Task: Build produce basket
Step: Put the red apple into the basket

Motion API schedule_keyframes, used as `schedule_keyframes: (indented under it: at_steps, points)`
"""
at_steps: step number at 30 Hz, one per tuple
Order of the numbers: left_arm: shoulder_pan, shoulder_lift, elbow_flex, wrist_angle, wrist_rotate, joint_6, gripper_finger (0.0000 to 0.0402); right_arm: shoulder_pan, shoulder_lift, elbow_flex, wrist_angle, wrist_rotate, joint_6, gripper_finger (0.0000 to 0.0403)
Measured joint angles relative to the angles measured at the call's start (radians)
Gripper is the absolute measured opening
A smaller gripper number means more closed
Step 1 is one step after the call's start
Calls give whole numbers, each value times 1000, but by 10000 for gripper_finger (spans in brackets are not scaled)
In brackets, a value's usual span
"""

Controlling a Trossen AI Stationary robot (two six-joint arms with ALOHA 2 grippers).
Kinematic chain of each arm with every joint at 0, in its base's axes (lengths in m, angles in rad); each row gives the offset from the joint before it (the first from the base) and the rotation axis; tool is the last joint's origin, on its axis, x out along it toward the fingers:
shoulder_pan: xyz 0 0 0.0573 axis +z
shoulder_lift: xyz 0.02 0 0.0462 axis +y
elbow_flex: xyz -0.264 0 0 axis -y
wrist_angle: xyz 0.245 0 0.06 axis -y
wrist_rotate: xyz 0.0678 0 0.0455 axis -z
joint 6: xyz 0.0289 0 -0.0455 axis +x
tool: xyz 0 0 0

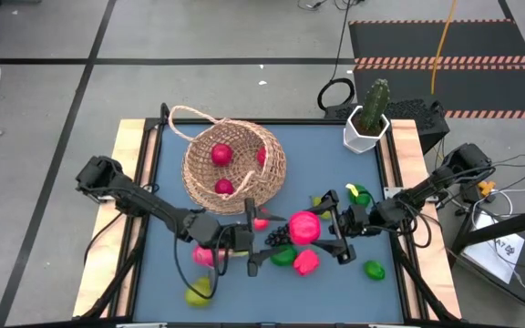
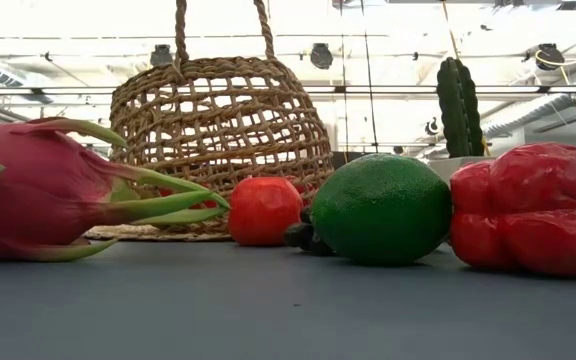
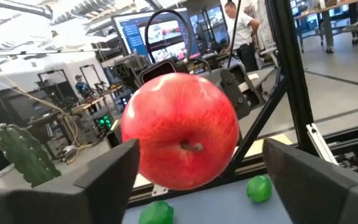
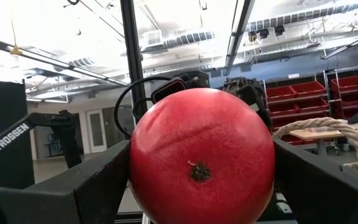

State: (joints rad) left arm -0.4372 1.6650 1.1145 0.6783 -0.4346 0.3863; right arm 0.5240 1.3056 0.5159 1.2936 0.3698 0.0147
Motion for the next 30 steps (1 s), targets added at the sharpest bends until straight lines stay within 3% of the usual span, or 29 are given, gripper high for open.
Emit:
schedule_keyframes:
  at_steps: [5, 11, 30]
  points:
    - [7, 0, 0, -1, -1, -5, 268, 0, 0, 0, 4, 0, 4, 357]
    - [39, 0, 0, -18, 0, -71, 223, 0, 0, 0, 5, 5, 4, 357]
    - [34, -1, 1, -32, 35, -36, 191, 0, 0, 0, 3, 19, 4, 357]
